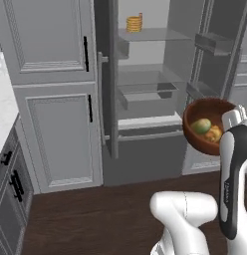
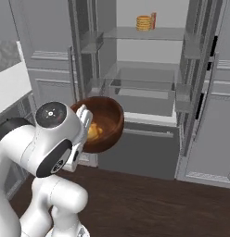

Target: Pick the chicken drumstick and cucumber from their plates and place them in the bowl. Then put the bowl in the fridge.

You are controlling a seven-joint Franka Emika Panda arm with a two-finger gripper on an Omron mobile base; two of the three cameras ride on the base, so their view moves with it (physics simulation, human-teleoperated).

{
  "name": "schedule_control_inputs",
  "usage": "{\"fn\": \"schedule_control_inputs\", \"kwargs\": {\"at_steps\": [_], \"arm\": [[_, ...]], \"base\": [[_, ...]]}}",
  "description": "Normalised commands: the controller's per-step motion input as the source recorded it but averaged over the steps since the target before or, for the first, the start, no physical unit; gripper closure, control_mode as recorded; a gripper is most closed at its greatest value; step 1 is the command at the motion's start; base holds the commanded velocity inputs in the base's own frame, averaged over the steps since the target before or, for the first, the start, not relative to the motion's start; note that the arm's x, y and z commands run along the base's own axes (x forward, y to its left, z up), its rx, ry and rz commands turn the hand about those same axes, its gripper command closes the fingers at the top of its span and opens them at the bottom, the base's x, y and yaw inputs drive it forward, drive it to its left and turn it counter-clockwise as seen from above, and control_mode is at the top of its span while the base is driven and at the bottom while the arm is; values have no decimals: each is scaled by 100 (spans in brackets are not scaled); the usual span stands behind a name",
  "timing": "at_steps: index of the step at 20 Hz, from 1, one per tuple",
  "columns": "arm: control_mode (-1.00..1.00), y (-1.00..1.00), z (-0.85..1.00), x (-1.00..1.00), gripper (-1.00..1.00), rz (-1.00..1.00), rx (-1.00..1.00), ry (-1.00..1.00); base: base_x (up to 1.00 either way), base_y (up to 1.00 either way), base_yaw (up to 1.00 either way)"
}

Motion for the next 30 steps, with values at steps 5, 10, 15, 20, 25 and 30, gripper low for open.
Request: {"fn": "schedule_control_inputs", "kwargs": {"at_steps": [5,10,15,20,25,30], "arm": [[100,0,0,0,100,0,0,0],[100,0,0,0,100,0,0,0],[100,0,0,0,100,0,0,0],[100,0,0,0,100,0,0,0],[100,0,0,0,100,0,0,0],[100,0,0,0,100,0,0,0]], "base": [[100,0,3],[85,-16,2],[89,-18,1],[82,-53,10],[45,-43,5],[96,-5,0]]}}
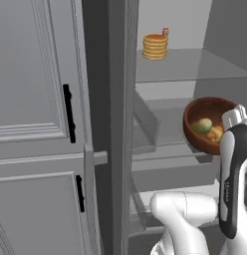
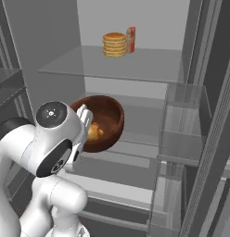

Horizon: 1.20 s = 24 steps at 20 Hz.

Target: Pick the chicken drumstick and cucumber from their plates and place them in the bowl. Then put the bowl in the fridge.

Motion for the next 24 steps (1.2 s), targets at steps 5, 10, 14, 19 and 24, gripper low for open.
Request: {"fn": "schedule_control_inputs", "kwargs": {"at_steps": [5,10,14,19,24], "arm": [[-100,0,-1,7,100,0,0,0],[-100,0,-29,69,100,4,0,0],[-100,-3,-56,63,100,17,0,0],[-100,-3,-61,67,100,20,15,-1],[-100,7,-39,57,100,2,4,-3]], "base": [[54,-11,0],[0,0,0],[0,0,0],[0,0,0],[0,0,0]]}}
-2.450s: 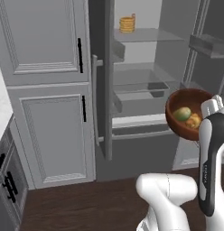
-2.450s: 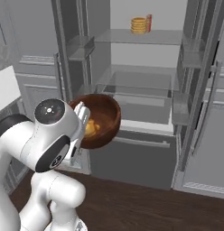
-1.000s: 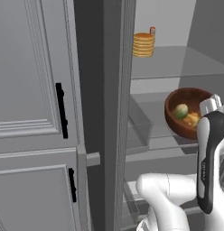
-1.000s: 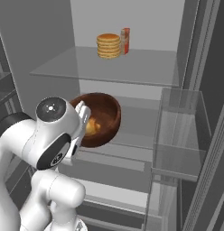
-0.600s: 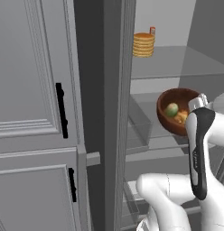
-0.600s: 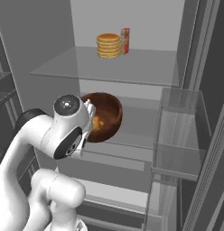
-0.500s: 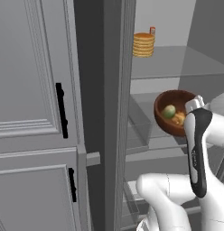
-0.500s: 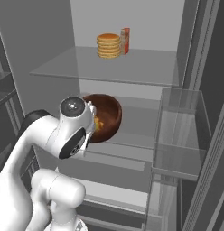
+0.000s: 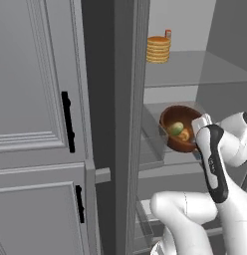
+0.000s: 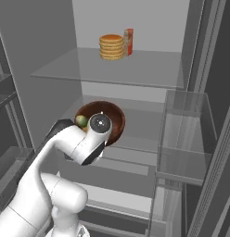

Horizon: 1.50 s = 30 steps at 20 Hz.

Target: Pick the chicken drumstick and cucumber from their plates and place them in the bowl. Then put the bowl in the fridge.

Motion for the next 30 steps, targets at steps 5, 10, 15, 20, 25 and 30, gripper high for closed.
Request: {"fn": "schedule_control_inputs", "kwargs": {"at_steps": [5,10,15,20,25,30], "arm": [[-100,7,-17,47,100,0,0,0],[-100,5,-23,73,100,0,0,0],[-100,2,-30,83,100,0,0,2],[-100,0,-24,62,100,0,0,1],[-100,6,-19,37,100,0,0,0],[-100,10,-4,19,-100,0,0,0]], "base": [[0,0,0],[0,0,0],[0,0,0],[0,0,0],[0,0,0],[0,0,0]]}}
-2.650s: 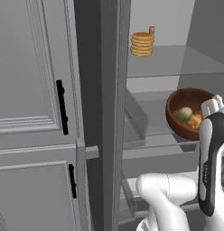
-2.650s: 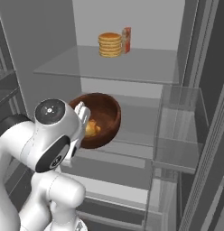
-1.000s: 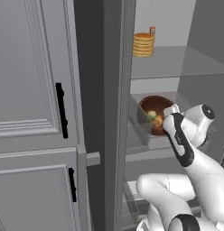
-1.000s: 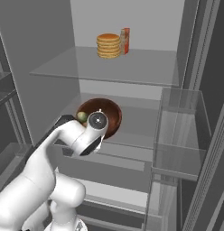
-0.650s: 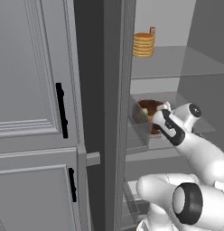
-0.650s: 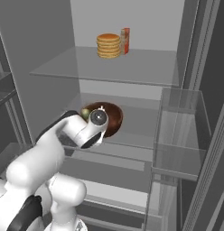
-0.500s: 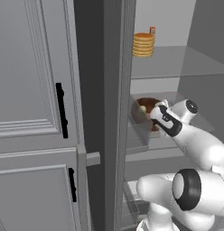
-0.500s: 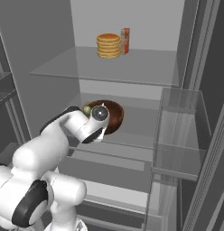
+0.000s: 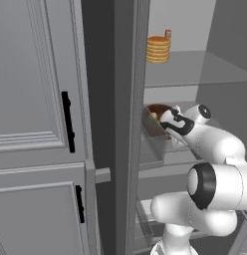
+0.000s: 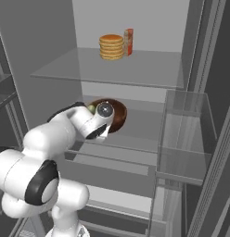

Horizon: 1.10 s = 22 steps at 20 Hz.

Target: Pick the chicken drumstick and cucumber from their plates and place them in the bowl. Then put the bowl in the fridge.

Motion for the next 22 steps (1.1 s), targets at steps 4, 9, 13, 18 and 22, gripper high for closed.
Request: {"fn": "schedule_control_inputs", "kwargs": {"at_steps": [4,9,13,18,22], "arm": [[-100,0,2,6,-100,0,0,-11],[-100,0,13,-12,-100,0,0,-23],[-100,0,41,-46,-100,0,0,-23],[-100,0,70,-87,-100,0,2,-5],[-100,0,68,-100,-100,0,1,0]], "base": [[0,0,0],[0,0,0],[0,0,0],[0,0,0],[0,0,0]]}}
